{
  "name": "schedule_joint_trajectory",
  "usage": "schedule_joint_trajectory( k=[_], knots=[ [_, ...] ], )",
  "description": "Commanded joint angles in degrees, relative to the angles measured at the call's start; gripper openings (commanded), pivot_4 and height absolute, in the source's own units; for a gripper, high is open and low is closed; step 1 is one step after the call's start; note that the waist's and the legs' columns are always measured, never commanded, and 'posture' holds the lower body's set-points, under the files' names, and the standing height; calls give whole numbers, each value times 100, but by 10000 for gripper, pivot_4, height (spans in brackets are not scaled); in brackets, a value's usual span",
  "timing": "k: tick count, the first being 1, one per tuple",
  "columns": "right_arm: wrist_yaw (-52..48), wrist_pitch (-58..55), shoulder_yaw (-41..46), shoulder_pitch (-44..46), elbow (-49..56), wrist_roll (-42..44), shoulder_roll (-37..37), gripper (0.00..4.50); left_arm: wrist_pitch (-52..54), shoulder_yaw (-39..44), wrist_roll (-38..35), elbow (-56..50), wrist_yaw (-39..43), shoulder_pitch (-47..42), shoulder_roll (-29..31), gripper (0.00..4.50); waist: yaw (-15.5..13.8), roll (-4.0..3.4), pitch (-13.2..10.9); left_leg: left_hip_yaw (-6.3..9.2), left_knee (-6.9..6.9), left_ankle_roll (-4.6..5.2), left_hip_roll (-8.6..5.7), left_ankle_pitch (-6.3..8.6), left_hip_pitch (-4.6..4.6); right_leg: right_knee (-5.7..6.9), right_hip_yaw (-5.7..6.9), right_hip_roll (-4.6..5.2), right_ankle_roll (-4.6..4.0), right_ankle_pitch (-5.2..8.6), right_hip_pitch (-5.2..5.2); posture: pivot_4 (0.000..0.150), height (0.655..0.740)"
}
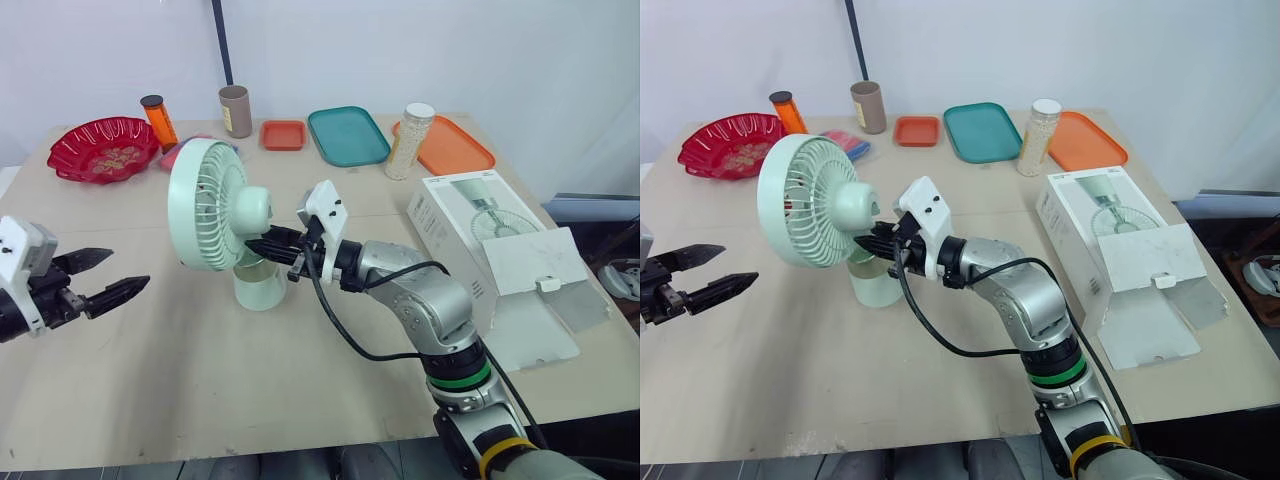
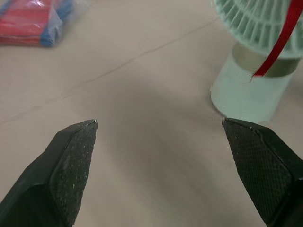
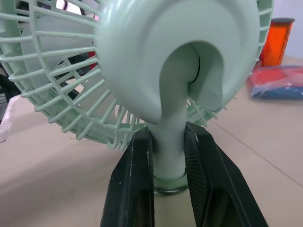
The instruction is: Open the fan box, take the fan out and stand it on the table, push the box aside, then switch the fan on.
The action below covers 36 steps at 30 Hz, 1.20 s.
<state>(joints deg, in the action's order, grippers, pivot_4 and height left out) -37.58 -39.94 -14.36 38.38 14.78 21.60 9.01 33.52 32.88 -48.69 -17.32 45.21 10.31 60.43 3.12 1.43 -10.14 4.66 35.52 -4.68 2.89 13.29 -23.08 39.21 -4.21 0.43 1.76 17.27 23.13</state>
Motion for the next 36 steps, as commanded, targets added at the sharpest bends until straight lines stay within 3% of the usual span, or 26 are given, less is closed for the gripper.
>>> schedule_joint_trajectory(
  k=[1, 10, 17, 27, 30, 36],
  knots=[
    [-596, 1023, -158, -202, 443, -32, 203, 3218, -530, -662, 585, 106, 667, -488, 176, 45000, -5, 1, 0, 1, 0, 0, 0, 0, 0, 0, 1, 0, 0, 0, 0, 1500, 7400],
    [-1090, 1909, -184, -604, 271, 0, 291, 3218, -728, -1672, 1057, 272, 1385, -1153, -134, 45000, -1, 3, 1, 2, 8, 1, 2, 0, -4, 7, 2, -3, 1, 0, 0, 1500, 7400],
    [-1045, 1581, 6, -905, 708, 203, 619, 3218, -924, -2016, 1383, 528, 2033, -1364, -74, 45000, -6, 3, 1, 2, 12, 2, 2, 1, -6, 10, 2, -3, 1, 0, -1, 1500, 7400],
    [-894, 1113, 155, -1245, 1127, 499, 960, 3218, -910, -2344, 1558, 644, 2082, -1831, -509, 45000, -6, 4, 1, 4, 20, 9, 3, 5, -6, 16, 2, -6, 1, 2, -2, 1500, 7400],
    [-901, 1120, 162, -1314, 1136, 516, 1016, 3218, -907, -2435, 1575, 504, 2055, -1790, -668, 37616, -10, 4, 1, 4, 28, 9, 2, 5, -7, 19, 2, -5, 1, 1, -3, 1500, 7400],
    [-916, 1277, 157, -1441, 1172, 455, 1115, 3218, -852, -2520, 1642, 475, 2006, -1864, -831, 17434, -10, 5, 2, 5, 34, 10, 2, 5, -6, 27, 1, -8, 1, 2, -3, 1500, 7400]
  ],
)
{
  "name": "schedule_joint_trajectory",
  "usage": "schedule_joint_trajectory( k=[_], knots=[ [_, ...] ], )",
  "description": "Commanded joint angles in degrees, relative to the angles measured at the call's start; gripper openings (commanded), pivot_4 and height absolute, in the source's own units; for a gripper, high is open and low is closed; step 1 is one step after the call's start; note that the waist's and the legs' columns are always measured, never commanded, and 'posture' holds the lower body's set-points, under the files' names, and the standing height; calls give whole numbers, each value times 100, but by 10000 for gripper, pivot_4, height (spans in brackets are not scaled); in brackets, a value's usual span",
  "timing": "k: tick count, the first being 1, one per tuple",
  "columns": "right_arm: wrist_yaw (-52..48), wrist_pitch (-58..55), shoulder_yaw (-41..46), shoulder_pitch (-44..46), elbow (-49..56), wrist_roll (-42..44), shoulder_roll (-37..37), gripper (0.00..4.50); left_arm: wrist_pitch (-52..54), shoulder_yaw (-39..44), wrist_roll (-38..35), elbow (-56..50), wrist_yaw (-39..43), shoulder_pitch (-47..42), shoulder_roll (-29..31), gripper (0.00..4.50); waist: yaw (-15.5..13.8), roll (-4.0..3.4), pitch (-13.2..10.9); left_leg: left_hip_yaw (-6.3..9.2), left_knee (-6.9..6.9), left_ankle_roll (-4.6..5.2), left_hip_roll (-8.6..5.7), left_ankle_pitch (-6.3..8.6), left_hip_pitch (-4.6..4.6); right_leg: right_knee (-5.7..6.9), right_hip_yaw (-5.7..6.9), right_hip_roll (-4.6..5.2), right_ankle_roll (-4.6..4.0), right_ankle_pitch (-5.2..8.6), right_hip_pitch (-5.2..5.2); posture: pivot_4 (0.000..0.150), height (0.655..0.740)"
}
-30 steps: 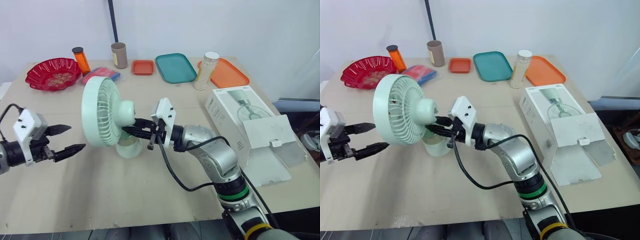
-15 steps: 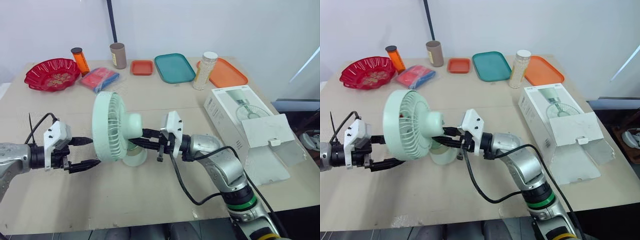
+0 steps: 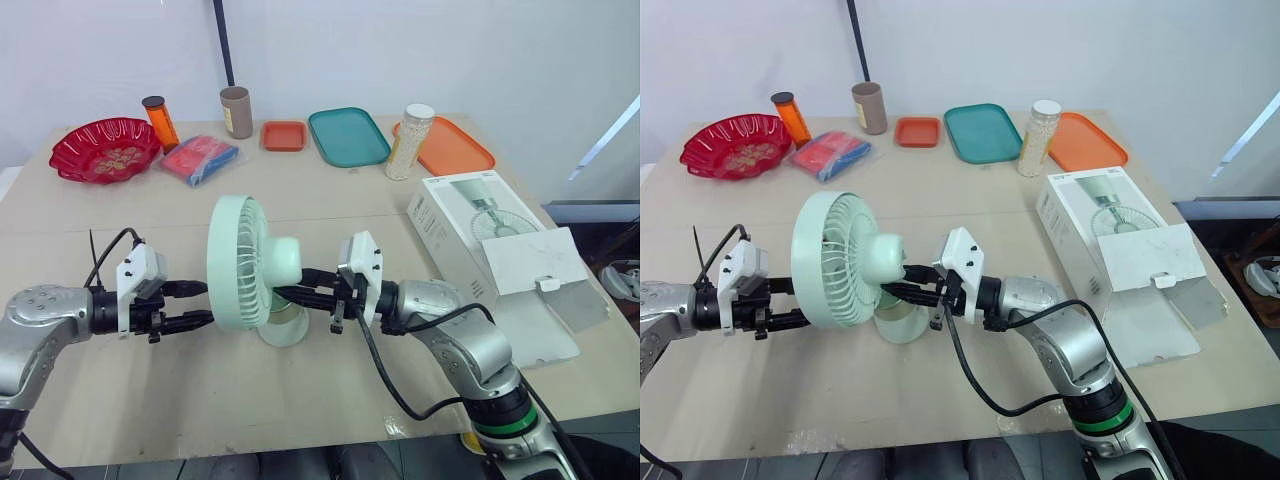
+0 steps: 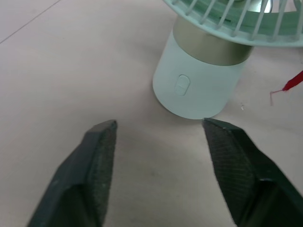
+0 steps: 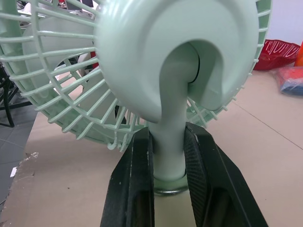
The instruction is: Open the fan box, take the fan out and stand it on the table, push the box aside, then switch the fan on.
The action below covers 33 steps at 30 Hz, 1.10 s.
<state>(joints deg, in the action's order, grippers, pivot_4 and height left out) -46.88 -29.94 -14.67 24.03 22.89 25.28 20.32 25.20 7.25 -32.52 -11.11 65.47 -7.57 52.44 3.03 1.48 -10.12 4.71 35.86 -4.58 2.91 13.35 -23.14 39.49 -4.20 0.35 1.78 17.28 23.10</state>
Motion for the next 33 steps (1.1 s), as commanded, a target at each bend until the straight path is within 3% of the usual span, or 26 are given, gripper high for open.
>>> schedule_joint_trajectory(
  k=[1, 3, 6, 19, 33],
  knots=[
    [4, 315, 186, -54, 381, 83, -2, 3218, -12, 29, 27, -151, -26, -79, -47, 13658, -2, 0, 0, 0, 0, 0, 0, 0, -1, 0, 0, 1, 0, 0, 0, 1500, 7400],
    [-27, 392, 177, -119, 417, 67, 37, 3218, 25, 21, 19, -181, -46, -86, -67, 6037, -3, 0, 0, 0, 0, 2, 0, 1, -1, -1, 0, 1, 1, 1, 0, 1500, 7400],
    [-15, 370, 236, -141, 406, 125, 85, 3218, 156, -6, -53, -315, -69, -101, -108, 795, -3, 0, 0, 0, 3, 2, 0, 1, 0, 0, 0, 0, 1, 0, 0, 1500, 7400],
    [-49, 637, 226, 43, -70, -38, 77, 3218, 0, -864, 557, -73, -76, -623, -588, 795, -20, 2, 1, 1, 15, 8, -2, 5, 0, 4, 1, 0, 1, 1, -6, 1500, 7400],
    [-165, 808, 118, -103, -119, -159, 75, 3218, -102, -891, 732, 300, -51, -843, -784, 795, -23, 2, 2, 2, 28, 11, -2, 6, 0, 12, 1, -1, 1, 1, -8, 1500, 7400]
  ],
)
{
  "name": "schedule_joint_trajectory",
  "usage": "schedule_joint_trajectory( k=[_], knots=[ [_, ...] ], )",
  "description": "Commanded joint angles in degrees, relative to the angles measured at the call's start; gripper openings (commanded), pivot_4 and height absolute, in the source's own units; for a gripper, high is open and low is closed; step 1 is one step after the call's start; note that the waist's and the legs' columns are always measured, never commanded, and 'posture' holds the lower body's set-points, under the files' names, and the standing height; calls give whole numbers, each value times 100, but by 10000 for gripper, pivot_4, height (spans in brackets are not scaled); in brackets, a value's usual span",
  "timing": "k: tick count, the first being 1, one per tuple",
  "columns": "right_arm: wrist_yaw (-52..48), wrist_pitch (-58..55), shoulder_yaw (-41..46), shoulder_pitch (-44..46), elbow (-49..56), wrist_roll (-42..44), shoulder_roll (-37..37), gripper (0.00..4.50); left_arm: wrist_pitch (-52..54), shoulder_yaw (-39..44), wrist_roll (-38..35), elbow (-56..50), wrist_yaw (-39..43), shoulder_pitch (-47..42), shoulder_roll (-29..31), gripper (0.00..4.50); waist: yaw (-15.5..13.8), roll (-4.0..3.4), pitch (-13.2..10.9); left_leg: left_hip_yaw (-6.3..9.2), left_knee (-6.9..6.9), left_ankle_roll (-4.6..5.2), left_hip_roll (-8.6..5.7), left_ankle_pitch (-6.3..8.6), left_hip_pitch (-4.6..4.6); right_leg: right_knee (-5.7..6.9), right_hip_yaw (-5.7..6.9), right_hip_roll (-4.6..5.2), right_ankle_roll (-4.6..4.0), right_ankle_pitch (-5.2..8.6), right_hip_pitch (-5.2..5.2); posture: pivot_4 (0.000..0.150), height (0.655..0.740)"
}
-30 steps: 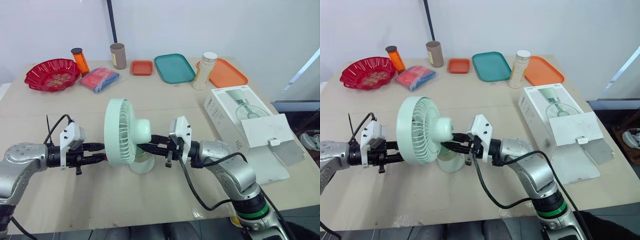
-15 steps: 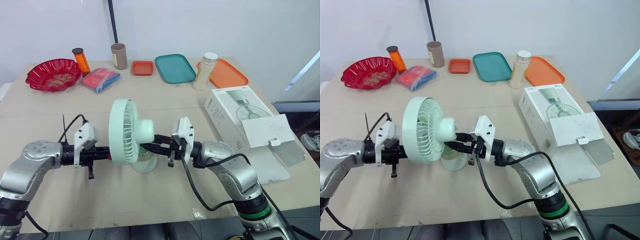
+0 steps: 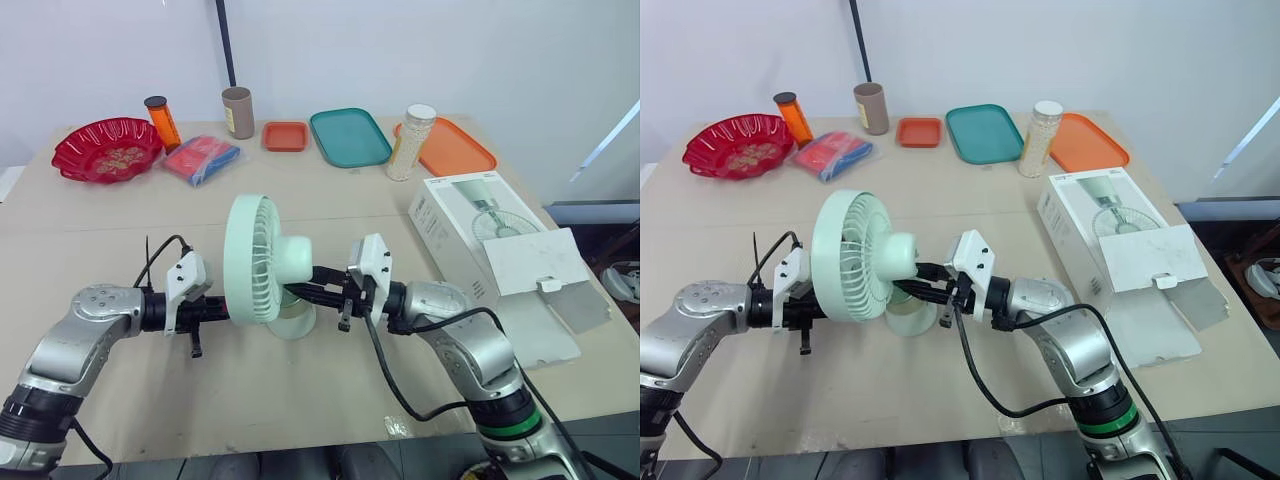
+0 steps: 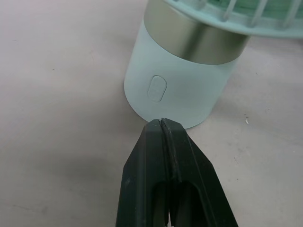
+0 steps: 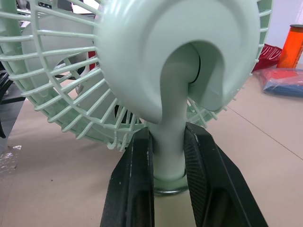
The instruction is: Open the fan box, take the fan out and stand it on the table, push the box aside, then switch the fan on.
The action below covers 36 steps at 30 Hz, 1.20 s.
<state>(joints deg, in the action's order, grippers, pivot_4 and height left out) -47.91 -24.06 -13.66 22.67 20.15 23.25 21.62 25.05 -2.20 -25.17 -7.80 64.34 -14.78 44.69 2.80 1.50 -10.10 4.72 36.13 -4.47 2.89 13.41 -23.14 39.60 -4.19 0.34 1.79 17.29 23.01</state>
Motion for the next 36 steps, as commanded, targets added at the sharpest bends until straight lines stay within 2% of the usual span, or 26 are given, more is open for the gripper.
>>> schedule_joint_trajectory(
  k=[1, 15, 36],
  knots=[
    [-64, 220, 12, 29, 161, 41, -57, 3218, -88, 54, -4, -32, 68, -122, -11, 795, -1, 0, 0, 0, 1, 0, 0, 0, 0, 0, 0, 0, 0, 0, 0, 1500, 7400],
    [-246, 77, 15, 21, 183, 105, 80, 3218, -398, -322, 281, 610, 298, -733, -470, 795, 2, -3, 3, 0, 20, 22, -1, 12, 2, 6, 1, -2, 1, 0, -6, 1500, 7400],
    [-179, -153, 21, -37, 411, 202, 198, 3218, -278, -350, 233, 288, 84, -609, -798, 795, -4, -4, 5, 1, 26, 28, -1, 16, 2, 7, 2, -1, 3, 2, -12, 1500, 7400]
  ],
)
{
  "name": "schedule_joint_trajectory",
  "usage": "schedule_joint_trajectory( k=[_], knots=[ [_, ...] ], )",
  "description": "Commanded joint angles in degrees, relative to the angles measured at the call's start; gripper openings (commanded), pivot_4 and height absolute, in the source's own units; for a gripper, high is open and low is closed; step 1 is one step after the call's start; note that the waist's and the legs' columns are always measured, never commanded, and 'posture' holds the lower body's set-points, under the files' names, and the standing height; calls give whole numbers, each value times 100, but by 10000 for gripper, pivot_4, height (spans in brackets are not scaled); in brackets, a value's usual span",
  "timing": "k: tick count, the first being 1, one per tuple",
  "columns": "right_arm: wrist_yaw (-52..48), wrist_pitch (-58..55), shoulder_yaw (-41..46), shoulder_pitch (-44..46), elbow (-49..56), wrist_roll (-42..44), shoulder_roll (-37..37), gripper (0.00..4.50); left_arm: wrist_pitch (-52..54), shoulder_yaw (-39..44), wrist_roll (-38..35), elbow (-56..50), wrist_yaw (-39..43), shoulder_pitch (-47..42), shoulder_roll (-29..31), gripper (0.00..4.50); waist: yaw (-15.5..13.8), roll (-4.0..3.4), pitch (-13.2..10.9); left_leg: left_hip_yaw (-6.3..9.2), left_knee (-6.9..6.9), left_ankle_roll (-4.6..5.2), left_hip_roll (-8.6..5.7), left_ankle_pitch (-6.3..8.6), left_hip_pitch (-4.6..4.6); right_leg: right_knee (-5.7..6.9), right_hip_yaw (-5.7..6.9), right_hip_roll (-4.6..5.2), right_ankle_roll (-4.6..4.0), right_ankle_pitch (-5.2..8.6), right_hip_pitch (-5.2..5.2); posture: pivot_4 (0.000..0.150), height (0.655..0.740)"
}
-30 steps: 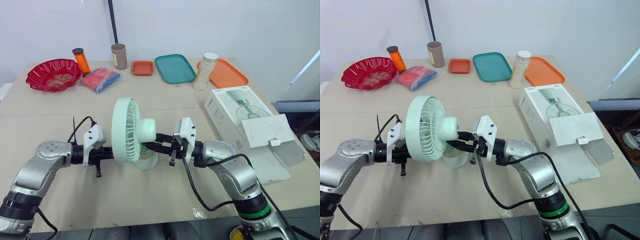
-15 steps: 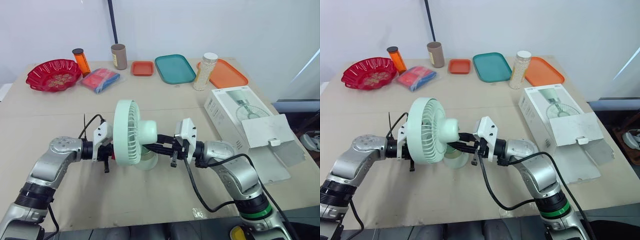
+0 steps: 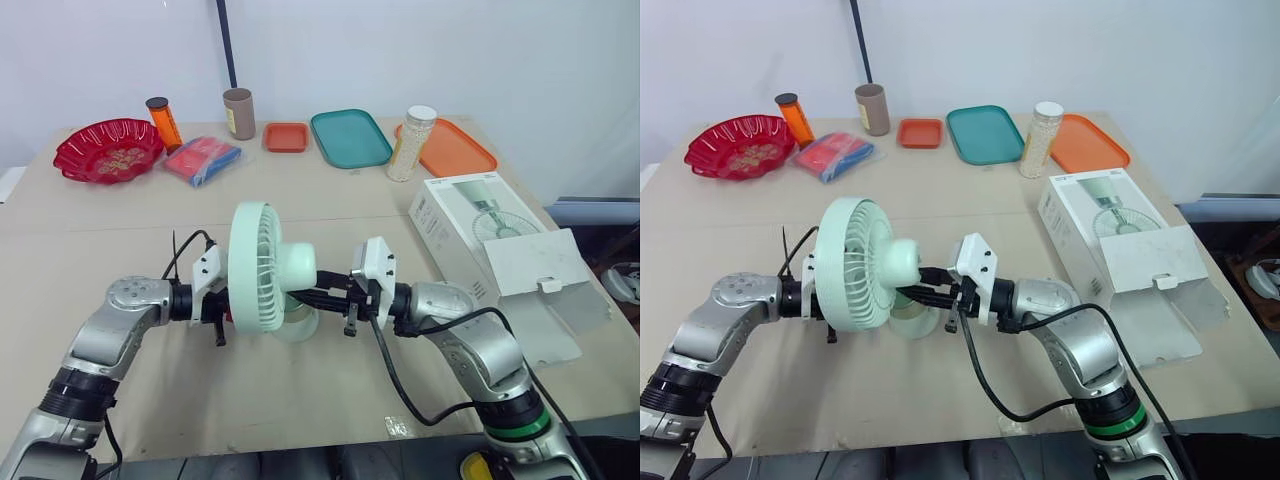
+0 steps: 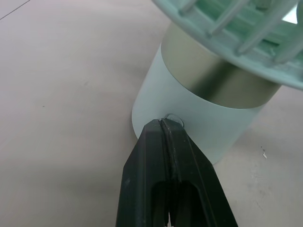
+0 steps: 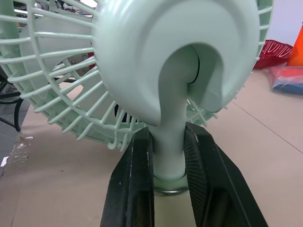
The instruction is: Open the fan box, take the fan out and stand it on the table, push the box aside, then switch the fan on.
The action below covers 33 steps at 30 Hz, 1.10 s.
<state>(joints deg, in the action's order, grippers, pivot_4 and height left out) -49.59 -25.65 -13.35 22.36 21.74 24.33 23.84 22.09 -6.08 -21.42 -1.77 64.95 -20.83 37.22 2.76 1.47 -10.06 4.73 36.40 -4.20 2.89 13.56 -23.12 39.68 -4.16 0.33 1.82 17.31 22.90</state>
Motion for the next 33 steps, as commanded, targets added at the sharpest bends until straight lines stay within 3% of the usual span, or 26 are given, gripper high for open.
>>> schedule_joint_trajectory(
  k=[1, 33],
  knots=[
    [2, -1, -13, -5, 251, 95, -31, 3218, 36, 42, -151, -333, 26, -1, -57, 795, 0, 0, 0, 0, 0, 0, 0, 0, 0, 0, 0, 0, 0, 0, 0, 1500, 7400],
    [125, -5, -60, 18, 157, 12, -58, 3218, 406, 73, -227, -748, 23, 78, -209, 795, -3, -2, 2, 1, 3, 0, -2, 0, 0, 0, 0, 2, 2, 1, -4, 1500, 7400]
  ],
)
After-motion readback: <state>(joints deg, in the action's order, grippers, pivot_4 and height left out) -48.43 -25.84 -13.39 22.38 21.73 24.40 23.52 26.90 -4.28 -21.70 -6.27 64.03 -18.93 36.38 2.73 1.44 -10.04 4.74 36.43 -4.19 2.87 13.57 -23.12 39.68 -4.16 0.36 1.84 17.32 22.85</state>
